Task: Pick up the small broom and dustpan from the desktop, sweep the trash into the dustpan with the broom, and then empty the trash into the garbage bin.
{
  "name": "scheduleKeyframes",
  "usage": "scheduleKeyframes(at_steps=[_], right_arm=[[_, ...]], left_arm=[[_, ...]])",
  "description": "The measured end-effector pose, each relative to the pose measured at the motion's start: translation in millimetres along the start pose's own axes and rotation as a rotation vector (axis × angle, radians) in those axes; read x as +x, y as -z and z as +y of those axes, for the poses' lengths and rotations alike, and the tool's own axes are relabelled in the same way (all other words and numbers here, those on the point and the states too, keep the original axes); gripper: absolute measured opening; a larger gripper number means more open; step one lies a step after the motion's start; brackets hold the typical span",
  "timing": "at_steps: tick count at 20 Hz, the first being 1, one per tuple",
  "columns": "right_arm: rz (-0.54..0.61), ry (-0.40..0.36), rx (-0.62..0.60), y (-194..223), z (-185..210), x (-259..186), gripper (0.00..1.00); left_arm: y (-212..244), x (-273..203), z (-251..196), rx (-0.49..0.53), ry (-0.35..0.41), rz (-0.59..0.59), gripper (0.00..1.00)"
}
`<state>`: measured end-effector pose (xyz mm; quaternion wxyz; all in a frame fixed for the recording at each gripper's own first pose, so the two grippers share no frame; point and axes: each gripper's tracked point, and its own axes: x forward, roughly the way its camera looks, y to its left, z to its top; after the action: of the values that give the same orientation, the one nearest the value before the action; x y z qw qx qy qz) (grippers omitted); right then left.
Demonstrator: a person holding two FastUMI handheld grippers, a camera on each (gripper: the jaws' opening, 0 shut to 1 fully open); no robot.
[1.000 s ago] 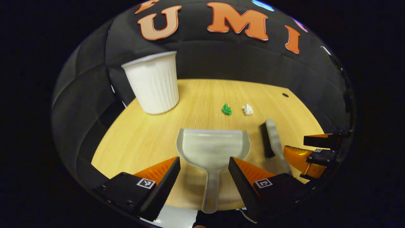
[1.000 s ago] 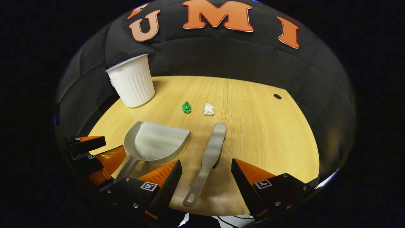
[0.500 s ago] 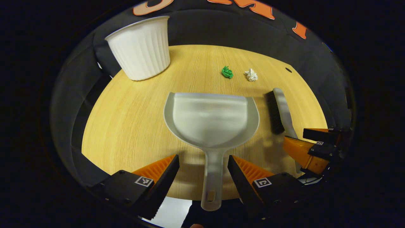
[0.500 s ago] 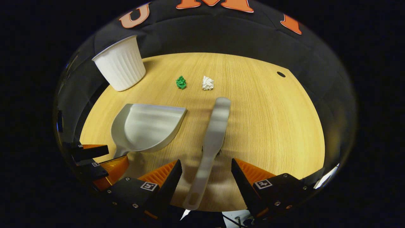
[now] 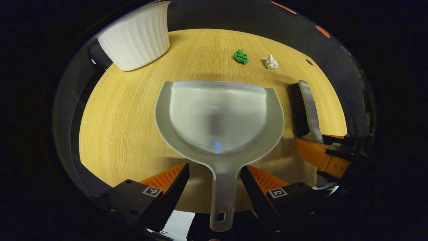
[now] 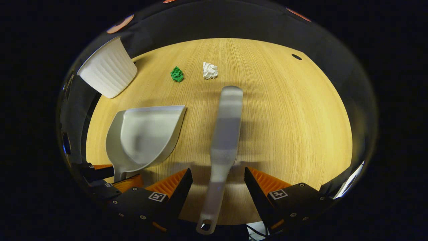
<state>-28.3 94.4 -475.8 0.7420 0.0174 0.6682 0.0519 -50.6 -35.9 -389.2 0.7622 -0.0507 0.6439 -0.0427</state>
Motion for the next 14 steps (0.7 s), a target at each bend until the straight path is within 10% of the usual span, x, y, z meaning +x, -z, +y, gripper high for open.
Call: scheduleKeyframes(at_steps=[4,11,12,13,14], right_arm=[[0.034,-0.011,0.029,-2,5,7,0.91],[0.087,-0.005,0.075,-4,4,15,0.31],[0.091,-0.002,0.077,-4,2,15,0.41],[0.092,0.007,0.081,-6,-1,15,0.24],[0.1,0.001,0.084,-6,0,16,0.28]], left_arm=[[1,1,-5,-0.006,0.026,0.042,0.92],[0,4,-10,0.003,0.045,0.109,0.55],[1,6,-10,-0.004,0.049,0.125,0.47],[3,3,-11,-0.007,0.056,0.142,0.44],[3,4,-12,-0.007,0.059,0.15,0.41]])
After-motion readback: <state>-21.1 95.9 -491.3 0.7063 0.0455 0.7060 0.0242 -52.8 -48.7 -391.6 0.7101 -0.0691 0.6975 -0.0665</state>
